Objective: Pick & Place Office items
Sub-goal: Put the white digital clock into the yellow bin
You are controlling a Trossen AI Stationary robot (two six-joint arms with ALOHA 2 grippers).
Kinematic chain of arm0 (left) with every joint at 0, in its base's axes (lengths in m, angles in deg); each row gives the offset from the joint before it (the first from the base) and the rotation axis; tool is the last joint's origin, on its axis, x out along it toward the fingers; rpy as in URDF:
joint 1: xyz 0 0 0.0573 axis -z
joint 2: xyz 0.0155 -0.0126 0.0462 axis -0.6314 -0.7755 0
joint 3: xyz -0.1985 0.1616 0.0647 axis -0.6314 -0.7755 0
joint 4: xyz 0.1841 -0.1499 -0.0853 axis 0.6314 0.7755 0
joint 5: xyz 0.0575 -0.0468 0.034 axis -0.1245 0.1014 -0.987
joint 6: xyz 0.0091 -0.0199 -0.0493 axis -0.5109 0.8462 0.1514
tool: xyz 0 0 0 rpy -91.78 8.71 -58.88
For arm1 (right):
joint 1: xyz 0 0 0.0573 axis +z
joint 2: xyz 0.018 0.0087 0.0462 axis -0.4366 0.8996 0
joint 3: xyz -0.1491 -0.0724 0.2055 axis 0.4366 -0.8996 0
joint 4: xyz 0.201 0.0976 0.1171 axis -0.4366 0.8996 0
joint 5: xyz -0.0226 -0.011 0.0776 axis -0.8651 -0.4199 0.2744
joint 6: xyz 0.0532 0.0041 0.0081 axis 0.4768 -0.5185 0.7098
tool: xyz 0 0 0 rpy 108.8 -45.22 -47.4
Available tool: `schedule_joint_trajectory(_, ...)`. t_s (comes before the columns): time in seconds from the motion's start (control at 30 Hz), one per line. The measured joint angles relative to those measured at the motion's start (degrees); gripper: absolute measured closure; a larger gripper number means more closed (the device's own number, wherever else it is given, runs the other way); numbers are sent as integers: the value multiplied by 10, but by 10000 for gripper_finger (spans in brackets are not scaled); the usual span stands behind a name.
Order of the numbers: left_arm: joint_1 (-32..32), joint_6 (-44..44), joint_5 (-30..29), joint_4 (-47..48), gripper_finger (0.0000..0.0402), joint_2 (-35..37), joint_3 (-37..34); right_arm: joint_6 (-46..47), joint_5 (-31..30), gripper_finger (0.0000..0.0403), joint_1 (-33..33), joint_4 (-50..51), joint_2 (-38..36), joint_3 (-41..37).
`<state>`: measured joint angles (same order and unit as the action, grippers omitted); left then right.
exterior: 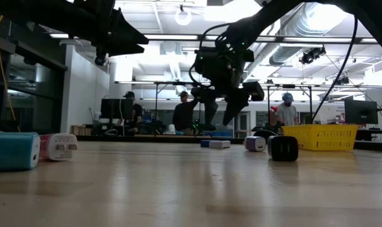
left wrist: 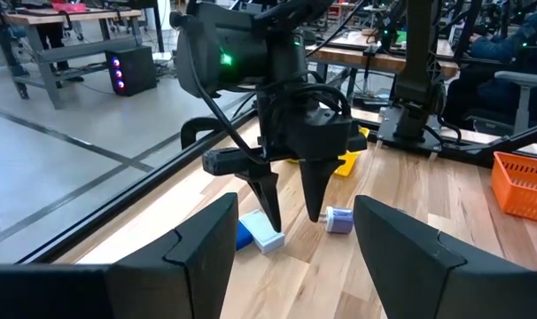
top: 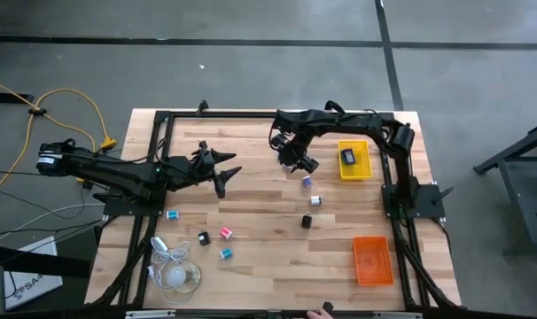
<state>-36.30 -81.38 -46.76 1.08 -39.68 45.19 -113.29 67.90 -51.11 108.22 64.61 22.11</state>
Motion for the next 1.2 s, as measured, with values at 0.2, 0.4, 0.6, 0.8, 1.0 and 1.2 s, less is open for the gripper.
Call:
schedule_joint_trajectory(0.2, 0, 0, 0, 0, 183, 0, 0, 14, 1, 140, -4, 2, 0, 0)
schedule_joint_trajectory(0.4, 0, 0, 0, 0, 183, 0, 0, 9, -28, 124, -2, -3, 0, 0)
schedule_joint_trajectory(0.6, 0, 0, 0, 0, 183, 0, 0, 11, -28, 135, 4, 13, 0, 0)
schedule_joint_trajectory(0.8, 0, 0, 0, 0, 183, 0, 0, -13, -66, 139, 19, 4, 0, 0)
schedule_joint_trajectory(1.0, 0, 0, 0, 0, 183, 0, 0, -20, -92, 143, 26, -12, 6, 0)
schedule_joint_trajectory(1.2, 0, 0, 0, 0, 183, 0, 0, -1, -103, 144, 19, -23, 27, 0)
